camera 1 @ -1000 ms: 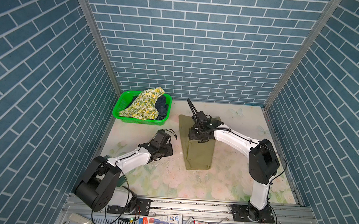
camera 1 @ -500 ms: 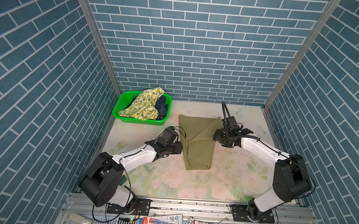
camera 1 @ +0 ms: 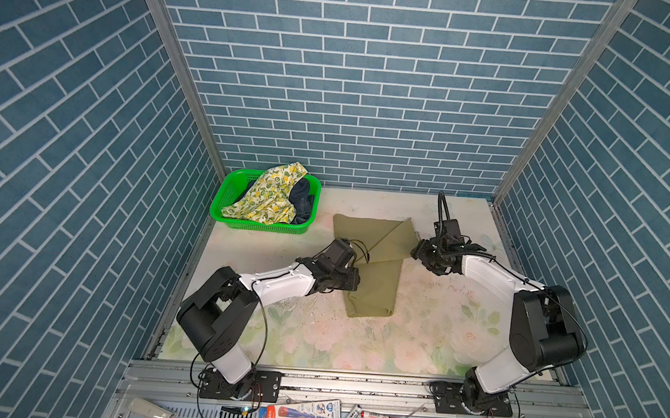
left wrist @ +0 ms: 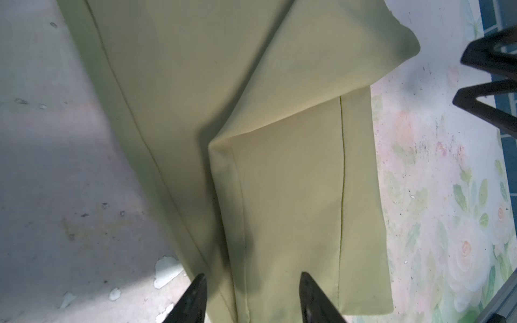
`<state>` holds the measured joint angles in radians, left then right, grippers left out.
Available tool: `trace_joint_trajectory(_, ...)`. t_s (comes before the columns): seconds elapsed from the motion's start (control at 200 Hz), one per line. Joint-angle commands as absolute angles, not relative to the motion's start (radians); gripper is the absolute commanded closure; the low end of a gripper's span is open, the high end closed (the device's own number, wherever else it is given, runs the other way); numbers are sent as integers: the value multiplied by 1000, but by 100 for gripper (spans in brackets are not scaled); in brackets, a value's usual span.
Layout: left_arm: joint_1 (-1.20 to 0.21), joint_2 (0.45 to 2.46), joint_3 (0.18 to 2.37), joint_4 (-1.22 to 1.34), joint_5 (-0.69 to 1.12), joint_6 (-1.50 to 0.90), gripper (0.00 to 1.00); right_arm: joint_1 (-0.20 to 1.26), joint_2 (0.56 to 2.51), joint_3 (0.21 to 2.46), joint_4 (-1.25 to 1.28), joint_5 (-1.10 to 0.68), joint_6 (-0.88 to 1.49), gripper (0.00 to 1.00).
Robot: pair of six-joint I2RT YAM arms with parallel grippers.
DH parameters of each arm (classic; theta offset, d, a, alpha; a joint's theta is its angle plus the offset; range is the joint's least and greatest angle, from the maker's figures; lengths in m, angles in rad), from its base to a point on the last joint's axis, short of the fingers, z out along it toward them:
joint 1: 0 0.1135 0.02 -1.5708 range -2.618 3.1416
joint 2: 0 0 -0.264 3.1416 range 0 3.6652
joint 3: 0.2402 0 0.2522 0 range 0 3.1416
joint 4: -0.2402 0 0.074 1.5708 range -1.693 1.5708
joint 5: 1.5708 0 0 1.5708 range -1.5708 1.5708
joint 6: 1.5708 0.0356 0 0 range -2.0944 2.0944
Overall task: Fold and stack skirts
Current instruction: Fold the skirt at the center of the table.
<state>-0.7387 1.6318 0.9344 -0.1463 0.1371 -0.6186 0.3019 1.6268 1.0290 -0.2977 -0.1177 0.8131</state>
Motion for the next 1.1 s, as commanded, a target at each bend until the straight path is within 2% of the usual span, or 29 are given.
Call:
trace_joint_trajectory(0.0,-756,1653,955,-184,138,-632,48,277,1673,1005,-258,-158,868,33)
trace_joint_trajectory(0.425,-782,1687,946,-194,134,-661,50,218,1805,986,-74,-226,1013,36)
trace_joint_trajectory(0.77,-791,1713,942,-189,146,-677,56,201,1870,1009,0,-212,1077,46)
trace_joint_trajectory(0.87,-795,1714,936,-185,147,-683,61,201,1895,1027,33,-211,1102,56)
trace_joint_trajectory(1.095,-796,1712,933,-180,147,-690,84,202,1913,1099,37,-194,1097,93)
